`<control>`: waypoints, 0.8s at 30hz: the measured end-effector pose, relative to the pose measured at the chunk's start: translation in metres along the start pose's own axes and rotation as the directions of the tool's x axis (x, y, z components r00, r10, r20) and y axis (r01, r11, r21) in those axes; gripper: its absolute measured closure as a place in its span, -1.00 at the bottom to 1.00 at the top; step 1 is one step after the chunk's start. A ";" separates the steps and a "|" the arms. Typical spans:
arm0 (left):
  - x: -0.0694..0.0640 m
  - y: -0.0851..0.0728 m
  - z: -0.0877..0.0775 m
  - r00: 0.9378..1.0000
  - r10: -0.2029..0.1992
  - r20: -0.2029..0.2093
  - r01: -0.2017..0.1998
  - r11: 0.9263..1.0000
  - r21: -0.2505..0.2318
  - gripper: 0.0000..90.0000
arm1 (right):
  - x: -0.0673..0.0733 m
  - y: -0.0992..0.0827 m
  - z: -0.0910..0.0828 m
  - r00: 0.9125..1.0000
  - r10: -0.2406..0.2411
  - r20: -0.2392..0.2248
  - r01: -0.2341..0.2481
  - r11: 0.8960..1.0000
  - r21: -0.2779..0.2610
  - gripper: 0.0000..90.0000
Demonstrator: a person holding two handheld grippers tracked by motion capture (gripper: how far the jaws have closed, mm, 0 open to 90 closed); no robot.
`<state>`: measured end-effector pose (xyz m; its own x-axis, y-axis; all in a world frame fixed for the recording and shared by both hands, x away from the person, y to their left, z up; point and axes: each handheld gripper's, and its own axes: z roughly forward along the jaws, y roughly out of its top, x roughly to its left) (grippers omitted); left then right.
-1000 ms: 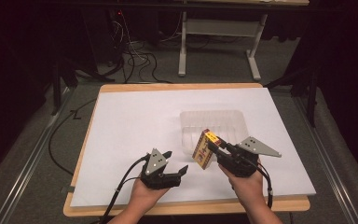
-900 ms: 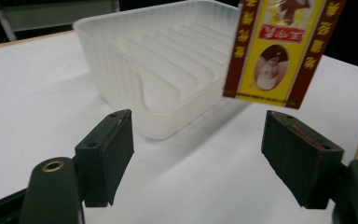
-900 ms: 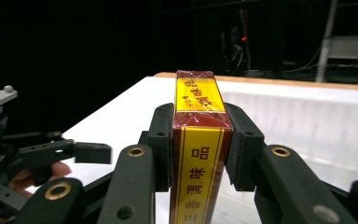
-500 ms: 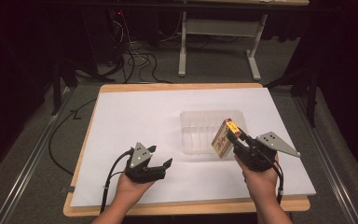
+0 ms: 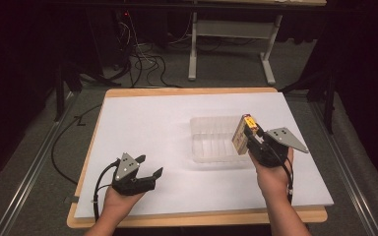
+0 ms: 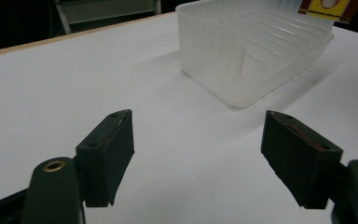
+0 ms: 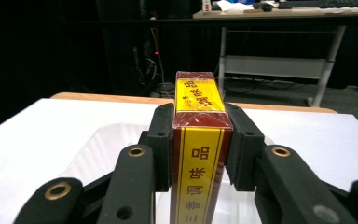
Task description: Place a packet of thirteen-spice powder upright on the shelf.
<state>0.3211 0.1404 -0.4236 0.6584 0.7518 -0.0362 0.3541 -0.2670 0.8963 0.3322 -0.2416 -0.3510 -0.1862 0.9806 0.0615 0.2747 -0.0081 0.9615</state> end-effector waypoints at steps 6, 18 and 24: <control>0.000 0.000 0.000 1.000 -0.014 0.016 0.014 1.000 0.000 -0.44 | 0.008 0.002 0.018 0.999 -0.006 0.035 0.006 1.000 0.012 0.51; -0.001 0.000 0.000 1.000 -0.011 0.005 0.011 1.000 -0.005 -0.44 | 0.021 0.000 0.047 0.998 -0.011 0.066 0.009 1.000 0.026 0.51; -0.002 -0.001 0.001 1.000 0.001 0.003 -0.001 1.000 0.004 -0.43 | 0.023 -0.002 0.058 0.996 -0.004 0.091 0.001 1.000 0.030 0.51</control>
<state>0.3202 0.1383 -0.4248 0.6607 0.7497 -0.0363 0.3562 -0.2706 0.8944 0.3825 -0.2080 -0.3672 -0.1003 0.9944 0.0327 0.3026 -0.0009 0.9531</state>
